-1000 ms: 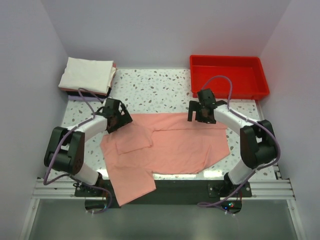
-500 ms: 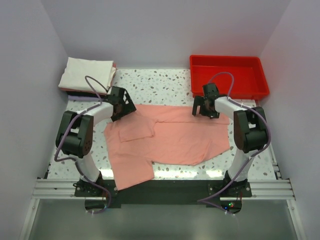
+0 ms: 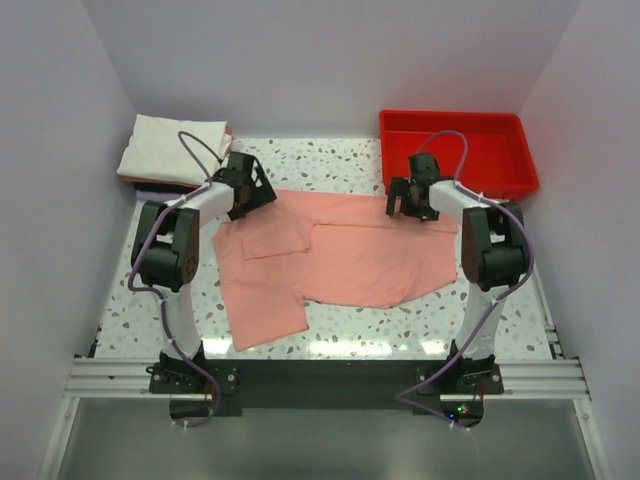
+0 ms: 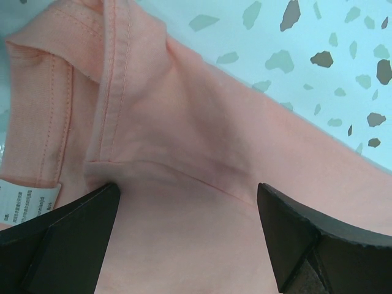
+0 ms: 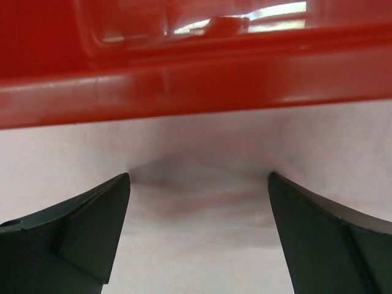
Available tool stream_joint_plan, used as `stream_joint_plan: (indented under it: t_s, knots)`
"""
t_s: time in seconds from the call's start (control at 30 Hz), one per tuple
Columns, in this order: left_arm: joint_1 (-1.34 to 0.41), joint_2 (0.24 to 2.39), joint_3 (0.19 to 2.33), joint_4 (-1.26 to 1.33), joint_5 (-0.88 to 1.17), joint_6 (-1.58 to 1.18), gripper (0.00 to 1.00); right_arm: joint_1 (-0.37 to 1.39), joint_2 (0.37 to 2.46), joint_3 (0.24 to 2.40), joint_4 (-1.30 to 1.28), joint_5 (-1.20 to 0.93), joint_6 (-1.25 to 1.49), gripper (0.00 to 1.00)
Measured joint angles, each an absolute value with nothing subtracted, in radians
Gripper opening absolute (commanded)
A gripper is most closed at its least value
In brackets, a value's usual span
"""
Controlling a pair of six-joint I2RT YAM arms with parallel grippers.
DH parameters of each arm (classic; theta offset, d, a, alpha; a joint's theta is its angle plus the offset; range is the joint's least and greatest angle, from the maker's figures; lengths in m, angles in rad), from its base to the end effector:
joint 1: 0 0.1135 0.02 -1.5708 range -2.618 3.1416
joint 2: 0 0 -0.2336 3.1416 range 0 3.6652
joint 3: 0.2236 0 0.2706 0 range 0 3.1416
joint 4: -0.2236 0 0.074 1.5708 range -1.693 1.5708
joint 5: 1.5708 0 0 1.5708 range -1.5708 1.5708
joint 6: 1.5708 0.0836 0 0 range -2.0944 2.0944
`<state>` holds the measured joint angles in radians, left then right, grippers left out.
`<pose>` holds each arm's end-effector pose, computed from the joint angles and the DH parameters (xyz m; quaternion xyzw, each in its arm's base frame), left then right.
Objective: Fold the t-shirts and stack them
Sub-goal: Fold the tshirt
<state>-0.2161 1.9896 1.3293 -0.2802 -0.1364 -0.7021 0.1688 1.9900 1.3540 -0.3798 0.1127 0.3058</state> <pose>0.4445 -0.0860 0.0858 -0.2487 0.9156 -0.0790 0.3059 0.4410 0.0656 0.0849 0.0811 0.9569 0.0116 0.2786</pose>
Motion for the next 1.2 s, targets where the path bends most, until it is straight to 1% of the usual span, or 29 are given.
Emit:
stream_joint_plan:
  t_s: [0.23,0.4,0.6,0.7,0.8,0.9,0.97,1.2]
  knots:
    - [-0.205,2.004,1.360,-0.292,-0.134,-0.692,1.00,0.167,2.003,1.380,-0.389,0.113,0.286,0.99]
    - [-0.196,1.942,1.345,-0.336,-0.135,-0.683,1.00,0.162,1.947,1.376,-0.467,0.121,0.287,0.99]
    - [-0.192,1.701,1.207,-0.338,-0.134,-0.686,1.00,0.159,1.701,1.265,-0.533,0.168,0.314,0.99]
    - [-0.193,1.556,1.082,-0.332,-0.130,-0.697,1.00,0.162,1.584,1.197,-0.561,0.196,0.326,0.99]
    - [-0.213,1.421,0.928,-0.336,-0.117,-0.724,1.00,0.166,1.542,1.143,-0.583,0.211,0.337,0.99]
    - [-0.318,1.289,0.790,-0.391,-0.125,-0.751,1.00,0.170,1.538,1.083,-0.598,0.220,0.347,0.99]
    - [-0.405,1.219,0.741,-0.439,-0.127,-0.768,1.00,0.171,1.538,1.052,-0.612,0.220,0.351,0.99]
    - [-0.659,0.951,0.640,-0.691,-0.145,-0.909,1.00,0.171,1.538,1.015,-0.614,0.220,0.359,0.99]
